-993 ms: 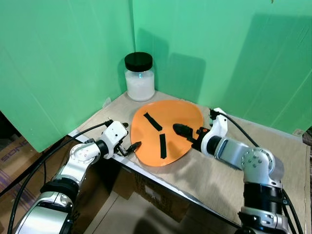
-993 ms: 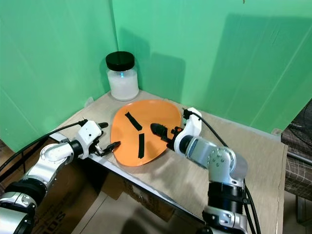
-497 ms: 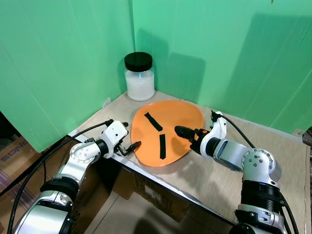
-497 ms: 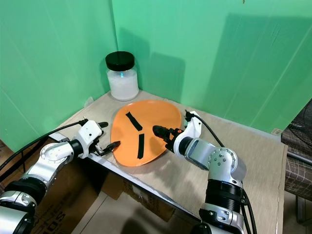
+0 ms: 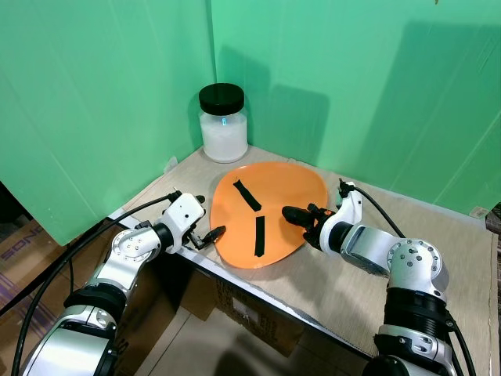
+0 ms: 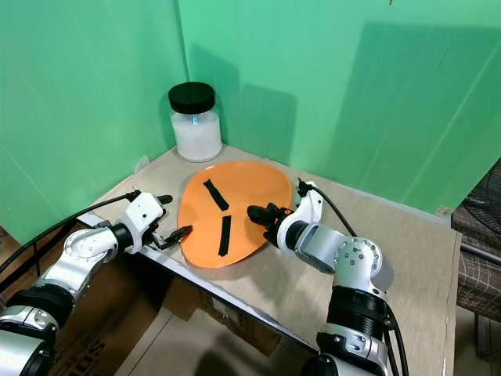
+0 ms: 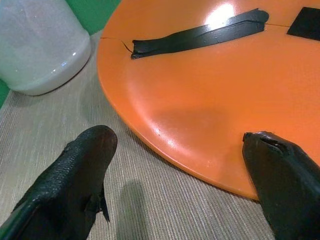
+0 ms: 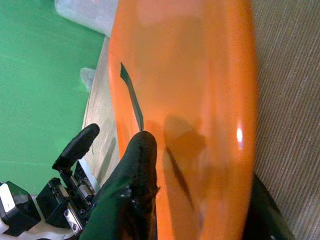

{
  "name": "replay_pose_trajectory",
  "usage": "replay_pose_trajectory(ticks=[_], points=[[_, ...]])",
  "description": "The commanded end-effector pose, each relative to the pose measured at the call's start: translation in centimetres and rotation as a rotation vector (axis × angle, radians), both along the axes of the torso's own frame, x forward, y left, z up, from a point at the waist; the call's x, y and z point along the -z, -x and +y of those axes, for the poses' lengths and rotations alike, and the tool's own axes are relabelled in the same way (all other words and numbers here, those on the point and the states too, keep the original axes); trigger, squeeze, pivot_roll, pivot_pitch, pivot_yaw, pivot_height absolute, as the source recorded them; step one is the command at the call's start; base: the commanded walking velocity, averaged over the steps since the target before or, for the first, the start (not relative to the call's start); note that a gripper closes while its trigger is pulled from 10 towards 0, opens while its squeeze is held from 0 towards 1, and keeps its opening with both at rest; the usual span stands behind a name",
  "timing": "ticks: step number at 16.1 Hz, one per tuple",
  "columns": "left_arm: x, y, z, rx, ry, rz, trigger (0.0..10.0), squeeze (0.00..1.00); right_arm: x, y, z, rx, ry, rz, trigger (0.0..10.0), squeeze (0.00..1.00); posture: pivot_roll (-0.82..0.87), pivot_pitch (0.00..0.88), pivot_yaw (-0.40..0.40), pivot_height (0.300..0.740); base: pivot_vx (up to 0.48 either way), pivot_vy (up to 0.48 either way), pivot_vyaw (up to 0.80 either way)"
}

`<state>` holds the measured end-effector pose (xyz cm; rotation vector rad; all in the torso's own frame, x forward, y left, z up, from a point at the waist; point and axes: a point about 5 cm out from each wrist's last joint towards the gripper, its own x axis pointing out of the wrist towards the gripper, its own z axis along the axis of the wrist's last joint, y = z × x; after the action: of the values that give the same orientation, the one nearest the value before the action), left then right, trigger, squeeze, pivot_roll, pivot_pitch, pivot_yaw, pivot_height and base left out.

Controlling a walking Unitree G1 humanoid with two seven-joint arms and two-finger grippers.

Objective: Setting the table

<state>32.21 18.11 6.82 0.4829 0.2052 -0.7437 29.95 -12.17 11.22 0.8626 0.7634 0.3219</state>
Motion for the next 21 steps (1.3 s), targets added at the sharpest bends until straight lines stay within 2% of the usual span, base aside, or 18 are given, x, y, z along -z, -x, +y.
replay_pose_trajectory(ticks=[1,7,11,12,13,15,16,19,20,21], points=[[1.5,0.8,0.9,-0.021,-0.048,0.080,10.0,0.00,-0.5,-0.3,0.0,-0.001,-0.009,-0.007,0.0,0.00,-0.13,0.000,0.011,0.740,0.000,0.000,0.00],[1.1,0.6,1.2,-0.029,-0.045,0.053,10.0,0.00,-0.4,-0.1,0.3,0.021,-0.047,0.008,0.0,0.00,-0.13,0.000,0.017,0.740,0.000,0.000,0.00],[-0.9,-0.2,1.7,-0.080,0.029,-0.042,10.0,0.00,-1.1,-0.3,0.1,0.068,-0.113,-0.025,0.0,0.00,-0.12,0.000,0.023,0.740,0.000,0.000,0.00],[-1.8,-0.4,2.0,-0.094,0.073,-0.073,10.0,0.09,-1.5,-0.4,-0.1,0.086,-0.139,-0.050,0.0,0.00,-0.11,0.000,0.032,0.740,0.000,0.000,0.00],[-2.6,-0.4,2.2,-0.105,0.116,-0.101,10.0,1.00,-2.0,-0.4,-0.3,0.100,-0.161,-0.085,0.0,0.00,-0.11,0.000,0.035,0.740,0.000,0.000,0.00],[-4.5,-0.2,2.4,-0.125,0.217,-0.167,10.0,1.00,-3.2,-0.1,-0.7,0.116,-0.199,-0.168,0.0,0.00,-0.11,0.000,0.045,0.740,0.000,0.000,0.00],[-6.0,0.3,2.2,-0.151,0.296,-0.226,10.0,1.00,-4.2,0.4,-1.0,0.105,-0.204,-0.237,0.0,0.00,-0.10,0.000,0.045,0.740,0.000,0.000,0.00],[-8.2,1.5,0.9,-0.192,0.388,-0.298,10.0,1.00,-6.5,1.8,-1.1,0.053,-0.103,-0.427,0.0,0.00,-0.09,0.000,0.052,0.740,0.000,0.000,0.00],[-8.8,2.3,0.1,-0.210,0.410,-0.322,10.0,1.00,-7.7,2.3,-1.7,0.064,-0.018,-0.545,0.0,0.00,-0.09,0.000,0.058,0.740,0.000,0.000,0.00],[-9.1,2.8,-0.2,-0.238,0.428,-0.326,10.0,0.16,-8.5,2.6,-2.1,0.068,0.036,-0.622,0.0,0.00,-0.09,0.000,0.064,0.740,0.000,0.000,0.00]])
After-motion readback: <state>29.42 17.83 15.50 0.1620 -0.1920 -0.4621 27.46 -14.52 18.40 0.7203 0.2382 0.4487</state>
